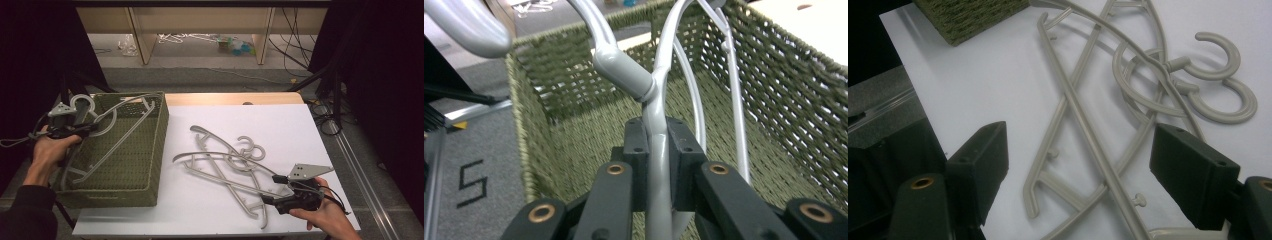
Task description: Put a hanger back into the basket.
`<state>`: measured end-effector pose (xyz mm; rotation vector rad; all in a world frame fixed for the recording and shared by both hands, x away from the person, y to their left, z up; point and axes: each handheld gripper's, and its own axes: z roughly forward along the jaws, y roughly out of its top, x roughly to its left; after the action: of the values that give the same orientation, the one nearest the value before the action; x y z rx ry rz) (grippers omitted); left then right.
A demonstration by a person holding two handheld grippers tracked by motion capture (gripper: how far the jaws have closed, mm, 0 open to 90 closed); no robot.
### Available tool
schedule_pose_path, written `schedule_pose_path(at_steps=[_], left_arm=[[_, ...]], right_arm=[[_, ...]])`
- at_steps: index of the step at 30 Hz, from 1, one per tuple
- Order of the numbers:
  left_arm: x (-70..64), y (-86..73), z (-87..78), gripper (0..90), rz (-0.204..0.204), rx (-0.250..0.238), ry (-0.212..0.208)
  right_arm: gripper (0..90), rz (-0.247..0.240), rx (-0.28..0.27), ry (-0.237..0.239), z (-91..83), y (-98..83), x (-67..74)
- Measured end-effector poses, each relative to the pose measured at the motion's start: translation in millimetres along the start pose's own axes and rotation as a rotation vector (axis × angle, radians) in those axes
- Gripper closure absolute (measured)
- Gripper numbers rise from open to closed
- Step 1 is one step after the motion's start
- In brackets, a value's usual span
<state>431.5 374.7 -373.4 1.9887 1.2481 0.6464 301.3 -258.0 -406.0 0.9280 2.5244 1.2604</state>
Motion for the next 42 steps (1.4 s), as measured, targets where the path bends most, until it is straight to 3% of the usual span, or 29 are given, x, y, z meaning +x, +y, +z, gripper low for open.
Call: schedule_pose_path(at_steps=[1, 4, 5, 6, 7, 8, 10, 11, 12, 15, 18, 20, 21, 22, 23, 24, 25, 26, 30, 33, 34, 35, 36, 37, 40, 41, 42], left_arm=[[-4.2, -1.0, 4.7, 80.5, -0.031, -0.009, 0.003], [-7.9, -4.0, 13.6, 80.2, -0.018, 0.02, 0.011], [-7.6, -6.1, 17.3, 80.2, 0.012, 0.044, 0.01], [-10.1, -7.6, 21.4, 80.1, -0.005, 0.052, 0.013], [-9.9, -9.1, 23.9, 79.9, 0.013, 0.077, 0.016], [-11.2, -11.7, 29.1, 79.7, 0.005, 0.057, 0.016], [-13.0, -12.7, 32.6, 78.4, -0.002, 0.083, 0.022], [-13.2, -13.9, 34.3, 78.4, -0.016, 0.065, 0.03], [-13.5, -12.8, 31.9, 76.9, -0.048, 0.09, 0.041], [-9.5, -9.4, 22.6, 69.4, -0.067, 0.059, 0.092], [-11.6, -6.0, 11.4, 68.7, -0.072, 0.03, 0.091], [-22.0, -3.4, -1.0, 61.4, -0.132, -0.046, 0.067], [-22.0, -3.4, -1.0, 57.9, -0.132, -0.046, 0.067], [-33.2, -2.7, -8.4, 54.1, -0.181, -0.089, 0.051], [-33.2, -2.7, -8.4, 51.3, -0.181, -0.089, 0.051], [-41.1, -3.2, -13.7, 51.3, -0.19, -0.119, 0.039], [-51.2, -4.9, -20.7, 46.4, -0.18, -0.15, 0.02], [-51.2, -4.9, -20.7, 44.7, -0.18, -0.15, 0.02], [-70.2, -10.8, -38.8, 39.4, -0.159, -0.224, -0.022], [-81.0, -12.4, -52.8, 35.4, -0.134, -0.246, -0.023], [-85.4, -12.9, -58.4, 34.1, -0.152, -0.27, -0.056], [-88.5, -12.9, -61.4, 34.1, -0.144, -0.274, -0.07], [-101.3, -14.6, -68.5, 32.7, -0.112, -0.273, -0.074], [-101.3, -14.6, -68.5, 32.2, -0.112, -0.273, -0.074], [-127.2, -19.6, -70.8, 30.7, -0.079, -0.267, -0.119], [-139.7, -21.8, -69.6, 29.8, -0.07, -0.261, -0.128], [-155.6, -24.4, -67.1, 27.6, -0.066, -0.28, -0.162]], right_arm=[[24.2, -0.005, 0.0, -0.002, 0.6, -0.2, -0.3], [24.2, -0.002, 0.002, 0.002, 0.8, -0.2, -0.2], [24.2, -0.003, 0.003, 0.002, 0.9, -0.3, -0.4], [24.2, -0.001, 0.004, 0.003, 0.8, -0.5, -0.3], [24.2, -0.006, 0.003, 0.003, 0.8, -0.6, -0.7], [24.2, -0.003, 0.005, 0.006, 0.5, -0.7, -0.7], [24.2, -0.005, 0.004, 0.004, 0.5, -1.0, -1.1], [24.2, -0.002, 0.001, 0.0, 0.6, -1.1, -1.0], [24.2, 0.002, 0.001, 0.0, 0.3, -1.0, -1.2], [24.2, -0.002, 0.003, -0.003, 0.7, -1.6, -2.3], [24.2, 0.001, 0.002, -0.004, 1.3, -1.8, -2.6], [24.1, 0.008, 0.003, -0.007, 1.0, -1.9, -3.0], [24.1, 0.008, 0.003, -0.007, 1.0, -1.9, -3.0], [24.2, 0.008, -0.002, -0.015, 1.5, -2.4, -3.9], [24.2, 0.008, -0.002, -0.015, 1.5, -2.4, -3.9], [24.1, 0.007, 0.0, -0.02, 1.7, -2.7, -4.1], [24.3, 0.002, -0.016, -0.034, 2.3, -3.2, -5.3], [24.3, 0.002, -0.016, -0.034, 2.3, -3.2, -5.3], [24.2, 0.009, -0.035, -0.058, 5.0, -4.9, -9.6], [24.1, 0.014, -0.046, -0.068, 7.8, -6.8, -12.6], [24.1, 0.021, -0.043, -0.064, 8.5, -8.8, -14.5], [24.1, 0.021, -0.043, -0.064, 8.5, -8.8, -14.5], [24.1, 0.025, -0.044, -0.07, 9.4, -10.1, -15.9], [24.1, 0.025, -0.044, -0.07, 9.4, -10.1, -15.9], [24.1, 0.032, -0.046, -0.068, 10.2, -11.6, -17.7], [24.1, 0.034, -0.048, -0.076, 10.1, -12.1, -17.9], [24.1, 0.048, -0.056, -0.079, 10.3, -12.7, -19.0]])
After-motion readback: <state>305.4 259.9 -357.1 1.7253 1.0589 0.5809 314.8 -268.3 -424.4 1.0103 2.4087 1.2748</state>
